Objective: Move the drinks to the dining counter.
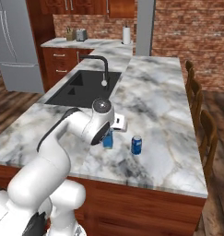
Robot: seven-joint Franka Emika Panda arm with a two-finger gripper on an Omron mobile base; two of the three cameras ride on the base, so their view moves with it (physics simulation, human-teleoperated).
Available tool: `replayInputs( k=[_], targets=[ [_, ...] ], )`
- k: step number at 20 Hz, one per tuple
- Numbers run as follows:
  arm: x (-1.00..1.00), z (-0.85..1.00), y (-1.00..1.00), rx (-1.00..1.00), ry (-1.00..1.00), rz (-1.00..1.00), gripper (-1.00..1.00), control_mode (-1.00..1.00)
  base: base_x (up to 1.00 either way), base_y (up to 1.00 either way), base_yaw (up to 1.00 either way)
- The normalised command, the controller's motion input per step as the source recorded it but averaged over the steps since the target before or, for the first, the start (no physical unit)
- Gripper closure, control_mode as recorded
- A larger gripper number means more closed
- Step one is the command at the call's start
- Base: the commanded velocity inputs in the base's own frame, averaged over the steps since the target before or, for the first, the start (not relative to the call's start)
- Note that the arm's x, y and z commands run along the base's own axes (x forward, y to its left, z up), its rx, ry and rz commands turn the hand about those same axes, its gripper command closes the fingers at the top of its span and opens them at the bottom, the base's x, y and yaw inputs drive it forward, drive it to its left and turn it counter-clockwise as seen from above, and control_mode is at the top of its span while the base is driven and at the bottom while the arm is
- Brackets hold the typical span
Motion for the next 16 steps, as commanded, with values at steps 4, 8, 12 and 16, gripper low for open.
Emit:
replayInputs(
  k=[4,8,12,16],
  targets=[
    [0.19,-0.22,-0.12,0.00,0.00,0.00,1.00,-1.00,0.00,0.00,0.00],
    [0.18,-0.23,-0.01,0.00,0.00,0.00,1.00,-1.00,0.00,0.00,0.00],
    [0.12,-0.21,0.00,0.00,0.00,0.00,1.00,-1.00,0.00,0.00,0.00],
    [0.18,-0.21,0.00,0.00,0.00,0.00,1.00,-1.00,0.00,0.00,0.00]
  ],
)
